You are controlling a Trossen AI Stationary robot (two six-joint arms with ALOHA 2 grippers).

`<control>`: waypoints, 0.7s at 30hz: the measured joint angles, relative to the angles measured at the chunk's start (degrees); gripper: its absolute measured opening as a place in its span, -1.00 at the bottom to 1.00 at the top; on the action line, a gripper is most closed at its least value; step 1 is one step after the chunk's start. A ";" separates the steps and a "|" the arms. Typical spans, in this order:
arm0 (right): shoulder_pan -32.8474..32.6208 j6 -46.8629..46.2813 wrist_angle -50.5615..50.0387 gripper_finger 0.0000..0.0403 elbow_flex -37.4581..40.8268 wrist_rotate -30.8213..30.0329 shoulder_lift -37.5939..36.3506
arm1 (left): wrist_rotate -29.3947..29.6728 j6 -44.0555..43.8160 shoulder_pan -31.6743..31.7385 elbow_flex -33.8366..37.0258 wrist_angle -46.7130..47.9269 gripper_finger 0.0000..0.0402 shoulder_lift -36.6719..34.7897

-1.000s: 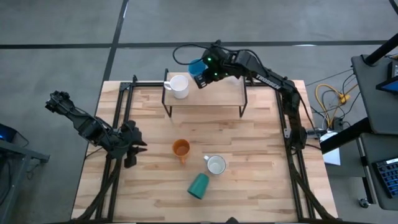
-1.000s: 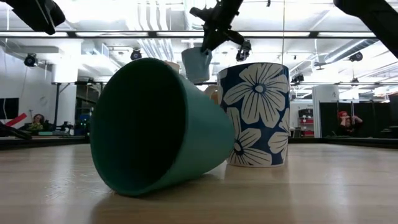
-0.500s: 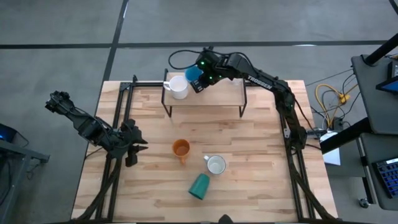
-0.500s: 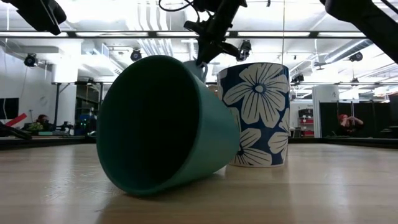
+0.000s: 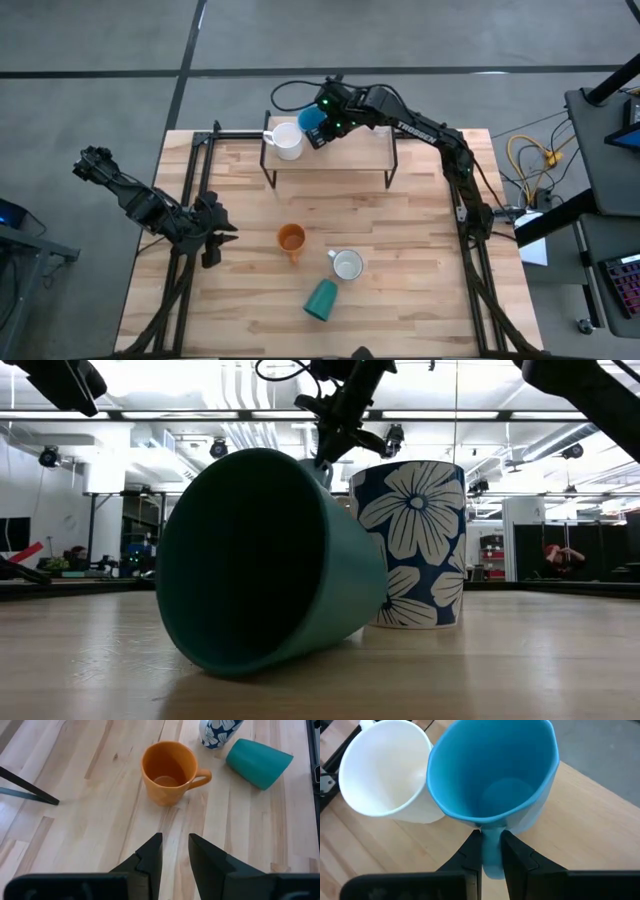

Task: Stack small to large cups/mugs on shelf
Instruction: Put the blue mug on the shelf, then put the orange mug on the shelf

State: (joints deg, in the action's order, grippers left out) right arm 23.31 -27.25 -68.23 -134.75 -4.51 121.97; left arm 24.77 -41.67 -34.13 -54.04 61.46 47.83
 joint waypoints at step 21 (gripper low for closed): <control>0.00 -1.72 0.00 -0.14 0.12 -1.19 -0.33 | 0.00 0.07 0.00 0.02 0.66 -0.60 -0.03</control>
State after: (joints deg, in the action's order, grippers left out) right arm 23.31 -28.97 -68.23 -134.63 -5.70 121.64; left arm 24.77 -41.60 -34.13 -54.02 62.12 47.81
